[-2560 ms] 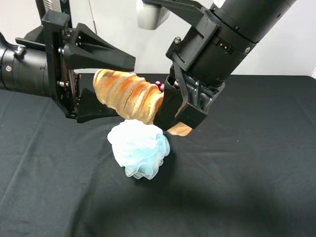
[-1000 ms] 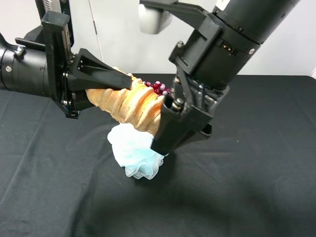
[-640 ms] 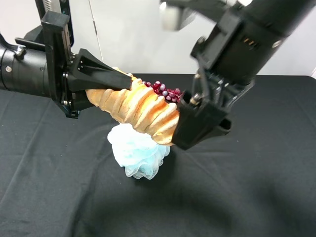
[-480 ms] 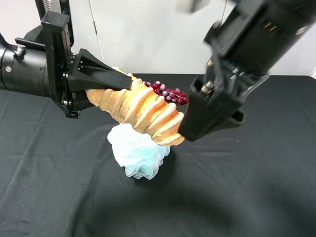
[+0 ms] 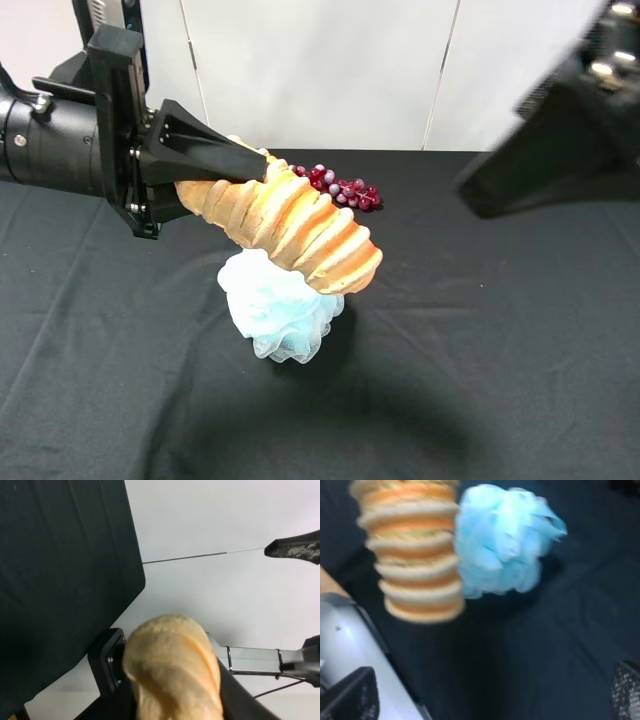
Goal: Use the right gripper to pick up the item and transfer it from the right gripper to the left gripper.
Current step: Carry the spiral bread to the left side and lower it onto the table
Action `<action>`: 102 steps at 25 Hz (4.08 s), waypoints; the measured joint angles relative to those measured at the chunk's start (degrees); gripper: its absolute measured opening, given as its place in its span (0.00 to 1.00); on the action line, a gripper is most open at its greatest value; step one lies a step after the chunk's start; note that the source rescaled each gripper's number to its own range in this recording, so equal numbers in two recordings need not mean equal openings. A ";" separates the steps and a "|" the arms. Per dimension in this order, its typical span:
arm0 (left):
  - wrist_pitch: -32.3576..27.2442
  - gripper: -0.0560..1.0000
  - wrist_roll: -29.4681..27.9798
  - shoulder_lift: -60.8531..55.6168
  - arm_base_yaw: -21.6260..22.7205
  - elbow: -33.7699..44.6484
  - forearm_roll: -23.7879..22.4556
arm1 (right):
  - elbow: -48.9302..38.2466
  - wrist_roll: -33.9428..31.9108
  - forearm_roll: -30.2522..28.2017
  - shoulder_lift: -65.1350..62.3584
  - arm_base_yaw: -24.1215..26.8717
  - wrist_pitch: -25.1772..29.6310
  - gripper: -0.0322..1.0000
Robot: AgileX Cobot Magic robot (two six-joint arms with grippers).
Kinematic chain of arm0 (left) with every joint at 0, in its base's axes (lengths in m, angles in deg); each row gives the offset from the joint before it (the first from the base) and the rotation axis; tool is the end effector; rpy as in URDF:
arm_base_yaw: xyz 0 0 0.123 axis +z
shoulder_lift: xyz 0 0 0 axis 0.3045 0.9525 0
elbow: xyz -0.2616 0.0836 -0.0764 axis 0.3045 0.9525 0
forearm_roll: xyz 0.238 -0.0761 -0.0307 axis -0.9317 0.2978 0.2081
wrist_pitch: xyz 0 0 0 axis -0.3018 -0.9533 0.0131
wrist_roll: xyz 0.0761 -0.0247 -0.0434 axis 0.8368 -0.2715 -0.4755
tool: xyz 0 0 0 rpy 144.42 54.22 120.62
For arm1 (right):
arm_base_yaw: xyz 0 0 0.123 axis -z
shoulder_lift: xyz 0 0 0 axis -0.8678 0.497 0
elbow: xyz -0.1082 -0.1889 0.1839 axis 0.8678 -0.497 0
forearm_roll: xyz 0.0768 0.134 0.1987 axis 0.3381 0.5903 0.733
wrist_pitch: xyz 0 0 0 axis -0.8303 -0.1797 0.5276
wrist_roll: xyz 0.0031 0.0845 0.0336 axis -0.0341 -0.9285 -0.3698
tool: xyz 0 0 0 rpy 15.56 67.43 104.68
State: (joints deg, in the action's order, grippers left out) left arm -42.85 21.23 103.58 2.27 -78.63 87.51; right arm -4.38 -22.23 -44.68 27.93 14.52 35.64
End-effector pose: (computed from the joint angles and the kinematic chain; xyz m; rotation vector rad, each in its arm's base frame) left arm 0.2100 -0.1393 0.2449 0.0715 2.3952 -1.6737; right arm 0.1214 0.1373 0.3991 -1.1130 2.3143 0.4144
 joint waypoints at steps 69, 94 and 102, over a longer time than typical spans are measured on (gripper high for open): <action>3.22 0.08 1.55 0.00 0.00 0.00 0.00 | -42.12 -4.85 -5.25 -60.64 38.66 -10.68 1.00; 14.96 0.08 -18.34 0.10 0.00 -25.30 -31.36 | -42.12 -4.85 -5.25 -60.69 38.82 -10.68 1.00; 20.94 0.08 -34.28 0.10 0.00 -29.92 -52.42 | -42.12 -4.85 -5.25 -60.69 38.82 -10.68 1.00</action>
State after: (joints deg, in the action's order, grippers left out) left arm -21.90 -13.06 103.68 2.27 -108.56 35.09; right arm -46.51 -27.08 -49.93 -32.76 53.34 24.97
